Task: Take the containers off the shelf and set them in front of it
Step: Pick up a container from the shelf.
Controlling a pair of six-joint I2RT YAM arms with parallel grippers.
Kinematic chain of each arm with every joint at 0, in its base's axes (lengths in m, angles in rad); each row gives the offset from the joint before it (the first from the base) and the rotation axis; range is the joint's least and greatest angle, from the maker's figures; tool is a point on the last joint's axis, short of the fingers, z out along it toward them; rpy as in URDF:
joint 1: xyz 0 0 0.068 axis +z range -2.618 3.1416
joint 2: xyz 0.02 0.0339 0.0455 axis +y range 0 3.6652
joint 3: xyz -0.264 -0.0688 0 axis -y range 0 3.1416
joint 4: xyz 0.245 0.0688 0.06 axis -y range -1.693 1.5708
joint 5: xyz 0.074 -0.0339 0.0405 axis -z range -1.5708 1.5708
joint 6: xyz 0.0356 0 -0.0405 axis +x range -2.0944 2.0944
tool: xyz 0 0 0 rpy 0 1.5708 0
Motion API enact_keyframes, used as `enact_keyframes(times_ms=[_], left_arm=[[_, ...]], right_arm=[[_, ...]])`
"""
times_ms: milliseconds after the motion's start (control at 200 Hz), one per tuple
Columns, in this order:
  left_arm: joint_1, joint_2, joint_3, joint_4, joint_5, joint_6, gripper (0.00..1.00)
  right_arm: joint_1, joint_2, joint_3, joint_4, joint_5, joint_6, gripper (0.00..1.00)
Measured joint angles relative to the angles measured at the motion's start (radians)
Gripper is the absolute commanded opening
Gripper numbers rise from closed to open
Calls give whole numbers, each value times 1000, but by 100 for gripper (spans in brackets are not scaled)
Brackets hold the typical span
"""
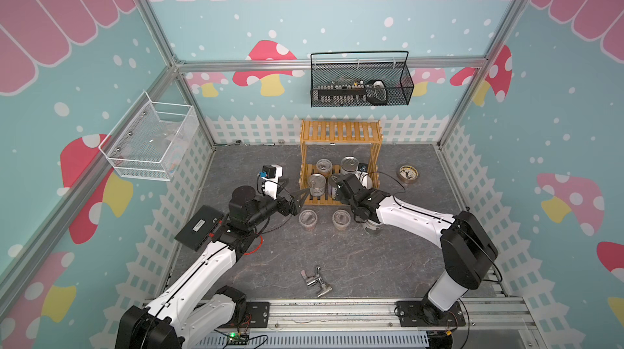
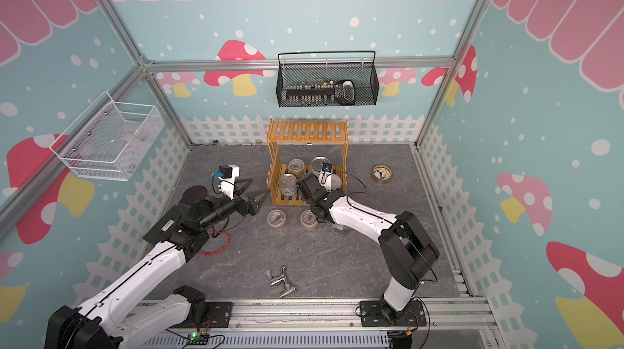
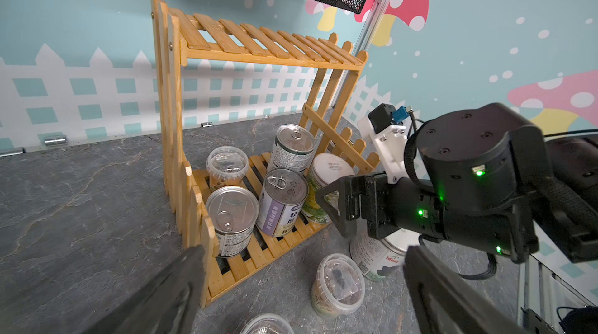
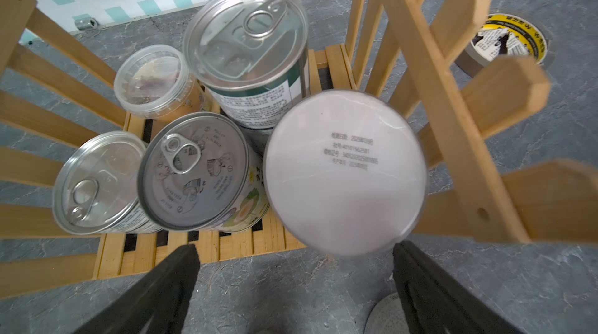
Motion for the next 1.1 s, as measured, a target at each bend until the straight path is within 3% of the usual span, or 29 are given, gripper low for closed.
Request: enact_keyframes(times_ms=[1101], left_arm=[[7,-2,0,0,8,0,99]], right_arm=[[-93,137,142,-71,34,108,99]])
